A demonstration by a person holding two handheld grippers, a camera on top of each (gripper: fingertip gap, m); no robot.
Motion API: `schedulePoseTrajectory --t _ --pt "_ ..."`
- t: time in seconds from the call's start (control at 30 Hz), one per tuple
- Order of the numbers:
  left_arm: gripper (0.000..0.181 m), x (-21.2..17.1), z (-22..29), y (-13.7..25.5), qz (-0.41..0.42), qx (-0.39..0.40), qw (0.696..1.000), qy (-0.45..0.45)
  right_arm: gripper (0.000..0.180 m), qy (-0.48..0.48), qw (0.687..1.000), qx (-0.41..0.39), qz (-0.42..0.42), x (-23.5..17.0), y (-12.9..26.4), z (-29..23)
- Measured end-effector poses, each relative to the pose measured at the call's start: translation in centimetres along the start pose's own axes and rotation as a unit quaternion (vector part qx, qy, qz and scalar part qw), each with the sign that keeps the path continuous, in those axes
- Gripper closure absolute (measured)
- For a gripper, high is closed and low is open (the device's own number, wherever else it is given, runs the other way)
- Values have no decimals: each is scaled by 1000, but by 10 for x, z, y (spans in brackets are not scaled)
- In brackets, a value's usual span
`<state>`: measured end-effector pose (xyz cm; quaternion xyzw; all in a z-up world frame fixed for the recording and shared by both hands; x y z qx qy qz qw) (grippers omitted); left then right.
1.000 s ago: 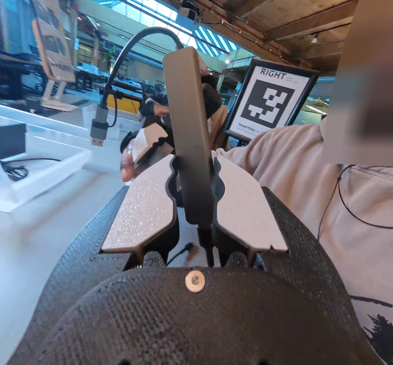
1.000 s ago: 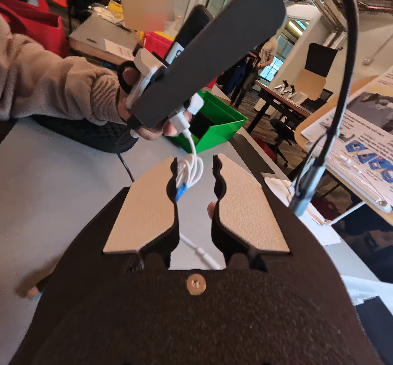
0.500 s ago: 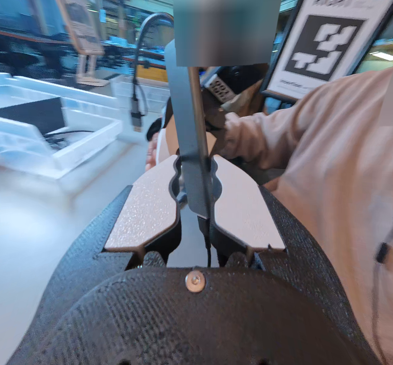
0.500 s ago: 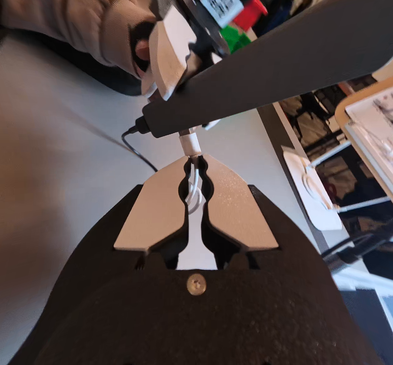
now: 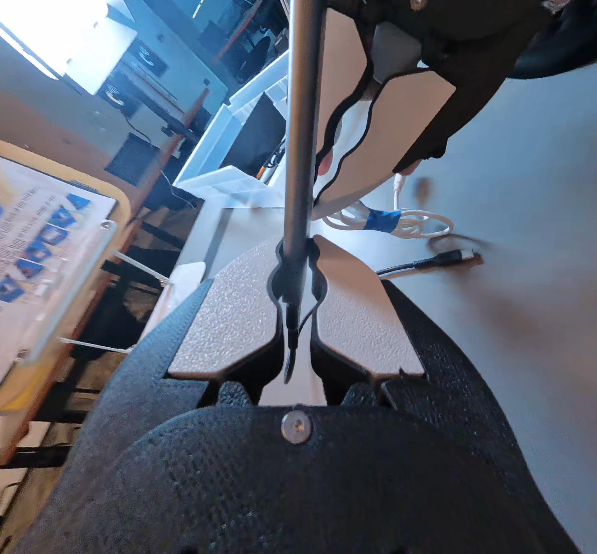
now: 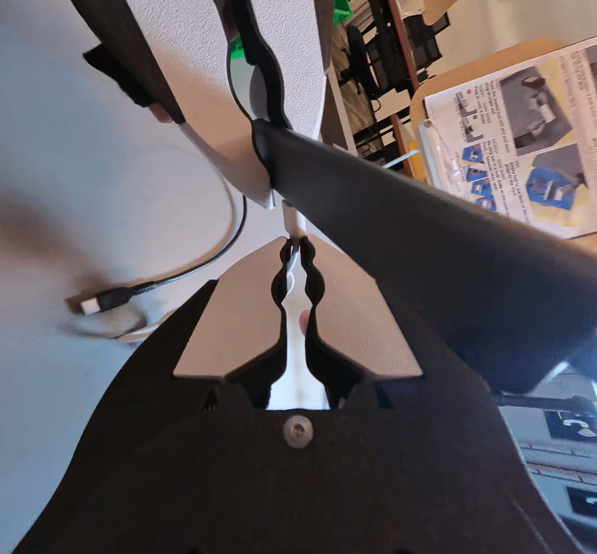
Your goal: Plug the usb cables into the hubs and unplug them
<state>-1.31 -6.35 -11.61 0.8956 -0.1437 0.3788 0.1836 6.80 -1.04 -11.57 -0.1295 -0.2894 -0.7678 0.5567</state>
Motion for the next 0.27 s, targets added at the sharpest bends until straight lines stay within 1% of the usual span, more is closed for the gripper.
schedulePoseTrajectory --t 0.03,0.17,0.27 --pt "169 2 -1 1 2 5 1000 -13 174 1 1000 -5 9 1 1 1" --pt "169 10 -2 8 35 14 998 -42 173 -16 996 -26 81 4 7 6" --pt "169 14 1 11 45 2 997 -57 172 -11 990 -16 137 7 14 4"
Point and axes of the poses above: each gripper's, where its closed fingertips meet, y back along the fingers, x out of its top, z = x × y across the jaws, the point moved 6 cm from there along y, back along the fingers, and after that the axes turned 4 degrees about z, right-handed, at the moved point
